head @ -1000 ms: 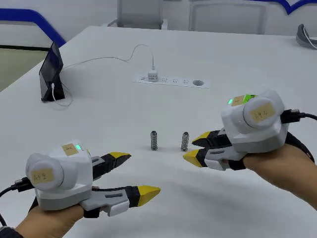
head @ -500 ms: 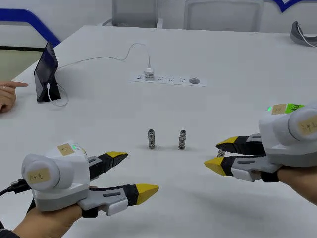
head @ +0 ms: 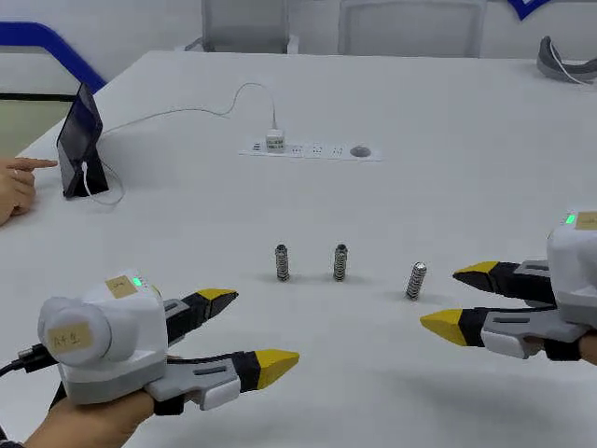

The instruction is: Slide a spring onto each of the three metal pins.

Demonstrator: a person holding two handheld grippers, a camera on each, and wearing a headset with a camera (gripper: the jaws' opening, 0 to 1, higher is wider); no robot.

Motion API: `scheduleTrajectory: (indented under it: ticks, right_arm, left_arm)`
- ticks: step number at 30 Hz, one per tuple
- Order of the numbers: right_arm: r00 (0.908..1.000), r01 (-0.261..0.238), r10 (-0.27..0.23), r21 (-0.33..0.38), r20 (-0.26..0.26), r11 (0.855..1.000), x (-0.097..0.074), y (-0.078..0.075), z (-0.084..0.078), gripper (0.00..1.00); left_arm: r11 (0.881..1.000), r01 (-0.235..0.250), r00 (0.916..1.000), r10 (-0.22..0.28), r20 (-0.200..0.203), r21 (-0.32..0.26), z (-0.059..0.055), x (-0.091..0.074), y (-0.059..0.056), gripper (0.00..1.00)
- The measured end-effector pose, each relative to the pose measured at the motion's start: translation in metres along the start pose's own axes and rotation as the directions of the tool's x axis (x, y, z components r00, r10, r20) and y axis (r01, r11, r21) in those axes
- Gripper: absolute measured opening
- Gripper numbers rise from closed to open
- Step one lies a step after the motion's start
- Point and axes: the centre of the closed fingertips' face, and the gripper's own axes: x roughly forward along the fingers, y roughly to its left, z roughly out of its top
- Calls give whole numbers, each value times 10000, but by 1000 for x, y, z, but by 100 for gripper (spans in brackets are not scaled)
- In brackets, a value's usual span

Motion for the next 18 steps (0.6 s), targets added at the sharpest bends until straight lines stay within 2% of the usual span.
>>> scheduleTrajectory:
  ticks: [18]
  right_arm:
    - [9999, 60, -64, 288, 138, 9996, -4, -1, -10, 60]
  left_arm:
    - [9998, -193, 9998, 193, -104, -44, -2, -1, 3, 71]
